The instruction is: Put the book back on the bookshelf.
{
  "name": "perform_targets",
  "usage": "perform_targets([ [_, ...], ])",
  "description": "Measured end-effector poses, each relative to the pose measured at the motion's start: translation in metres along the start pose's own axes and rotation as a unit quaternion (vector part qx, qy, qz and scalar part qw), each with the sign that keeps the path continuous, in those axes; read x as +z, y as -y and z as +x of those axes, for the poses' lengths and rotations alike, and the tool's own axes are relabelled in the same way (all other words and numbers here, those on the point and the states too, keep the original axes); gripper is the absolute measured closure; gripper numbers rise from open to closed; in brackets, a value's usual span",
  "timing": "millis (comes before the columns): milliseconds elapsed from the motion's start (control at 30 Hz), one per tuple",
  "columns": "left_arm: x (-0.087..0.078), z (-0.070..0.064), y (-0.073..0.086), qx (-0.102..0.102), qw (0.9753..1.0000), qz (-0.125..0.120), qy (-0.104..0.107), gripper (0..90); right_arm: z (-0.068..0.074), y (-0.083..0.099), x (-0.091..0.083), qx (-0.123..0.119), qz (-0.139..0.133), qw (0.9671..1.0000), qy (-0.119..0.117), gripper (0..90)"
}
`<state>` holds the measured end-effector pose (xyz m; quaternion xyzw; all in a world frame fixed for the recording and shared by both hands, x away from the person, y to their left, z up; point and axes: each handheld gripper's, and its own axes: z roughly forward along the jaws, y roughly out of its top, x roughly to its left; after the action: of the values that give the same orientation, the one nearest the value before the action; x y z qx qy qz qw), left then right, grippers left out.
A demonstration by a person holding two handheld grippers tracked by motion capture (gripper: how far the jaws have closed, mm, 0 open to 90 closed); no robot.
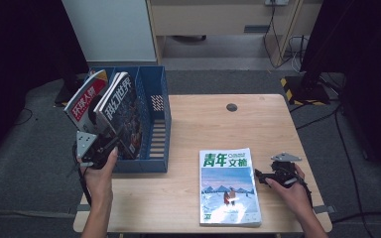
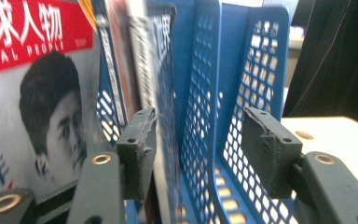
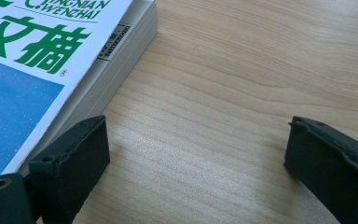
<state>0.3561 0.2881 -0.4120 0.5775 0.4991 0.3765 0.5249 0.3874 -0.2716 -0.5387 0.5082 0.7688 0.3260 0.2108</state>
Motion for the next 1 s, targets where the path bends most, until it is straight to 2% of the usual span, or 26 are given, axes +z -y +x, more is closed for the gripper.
perform_targets([
  [100,-0.004,-0.004,0.004,0.008,0.9999,0.006,0.010,43.1,0.001,0.000,0.000,0.002,0.001,1.0000,0.001,5.5],
  [233,0.000,-0.009,0.006,-0.002,0.9993,0.011,0.036,40.6,0.001,0.000,0.000,0.002,0.001,1.0000,0.001,5.1],
  [300,0.003,-0.012,0.008,0.000,0.9984,0.021,0.054,38.8,0.001,0.000,0.000,-0.001,0.000,1.0000,0.000,5.1],
  [433,0.009,-0.020,0.013,-0.005,0.9953,0.035,0.090,35.6,0.001,0.000,0.000,0.002,0.000,1.0000,-0.001,5.8],
  [600,0.013,-0.033,0.016,-0.004,0.9924,0.040,0.117,32.1,-0.001,-0.001,-0.003,0.005,-0.001,1.0000,-0.004,8.3],
  [667,0.015,-0.040,0.017,-0.008,0.9904,0.041,0.132,30.8,-0.001,-0.002,-0.005,0.005,-0.004,1.0000,-0.004,9.3],
  [767,0.017,-0.048,0.018,-0.001,0.9876,0.046,0.150,29.9,0.000,-0.003,-0.006,0.004,-0.008,1.0000,-0.003,11.5],
  [900,0.020,-0.060,0.022,0.003,0.9866,0.050,0.155,29.2,0.000,-0.004,-0.009,0.001,-0.015,0.9999,-0.004,16.2],
  [1000,0.022,-0.069,0.024,0.010,0.9843,0.056,0.167,28.5,0.001,-0.005,-0.011,-0.004,-0.025,0.9997,-0.003,22.8],
])
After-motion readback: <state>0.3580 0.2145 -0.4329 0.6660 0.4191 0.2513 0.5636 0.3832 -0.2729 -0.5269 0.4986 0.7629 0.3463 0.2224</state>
